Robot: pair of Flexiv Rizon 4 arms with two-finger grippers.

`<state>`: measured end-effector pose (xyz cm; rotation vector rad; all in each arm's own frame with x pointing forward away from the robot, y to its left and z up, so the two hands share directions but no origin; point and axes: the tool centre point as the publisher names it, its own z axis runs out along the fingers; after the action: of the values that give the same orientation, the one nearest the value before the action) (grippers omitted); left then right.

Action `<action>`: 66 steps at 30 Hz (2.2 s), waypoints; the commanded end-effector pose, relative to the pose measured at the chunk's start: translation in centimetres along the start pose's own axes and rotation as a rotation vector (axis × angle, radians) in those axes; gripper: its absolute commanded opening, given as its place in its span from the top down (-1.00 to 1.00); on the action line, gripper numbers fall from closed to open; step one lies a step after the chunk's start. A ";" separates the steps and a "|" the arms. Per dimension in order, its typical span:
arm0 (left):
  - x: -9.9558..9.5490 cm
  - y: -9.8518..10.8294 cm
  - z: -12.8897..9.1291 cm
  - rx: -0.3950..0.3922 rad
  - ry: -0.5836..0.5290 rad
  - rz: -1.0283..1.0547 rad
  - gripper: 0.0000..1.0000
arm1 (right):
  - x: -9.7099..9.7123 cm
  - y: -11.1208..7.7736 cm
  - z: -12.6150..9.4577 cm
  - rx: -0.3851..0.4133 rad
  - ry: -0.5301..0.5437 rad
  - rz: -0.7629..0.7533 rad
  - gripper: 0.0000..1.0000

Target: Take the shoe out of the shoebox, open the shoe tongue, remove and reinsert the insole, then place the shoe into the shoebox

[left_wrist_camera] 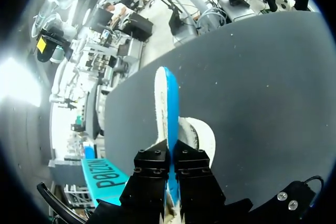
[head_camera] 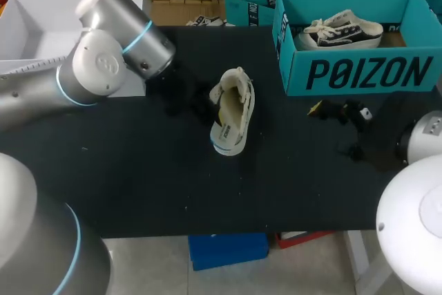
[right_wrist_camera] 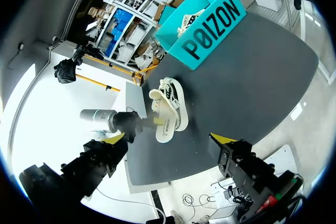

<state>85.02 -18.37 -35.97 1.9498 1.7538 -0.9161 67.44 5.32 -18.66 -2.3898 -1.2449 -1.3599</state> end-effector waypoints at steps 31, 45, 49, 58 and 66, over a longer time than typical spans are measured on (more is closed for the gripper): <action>-0.3 3.4 0.3 -0.097 -0.046 -0.014 -0.63 | -0.5 0.2 -0.6 0.067 0.010 0.010 -1.00; 0.0 -1.8 -0.4 0.000 -0.065 0.020 0.11 | -0.5 0.2 -0.6 0.067 0.010 0.010 -1.00; 0.4 -2.2 0.0 0.013 -0.052 0.017 0.22 | -0.5 0.2 -0.6 0.067 0.010 0.010 -1.00; 0.7 -1.8 0.4 -0.016 -0.017 0.037 0.54 | -0.5 0.2 -0.6 0.067 0.010 0.010 -1.00; 0.5 -1.7 1.2 -0.006 -0.019 0.042 1.00 | -0.5 0.2 -0.6 0.067 0.010 0.010 -1.00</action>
<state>83.07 -18.13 -36.67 1.9591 1.6973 -0.9147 67.44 5.32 -18.66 -2.3898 -1.2449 -1.3600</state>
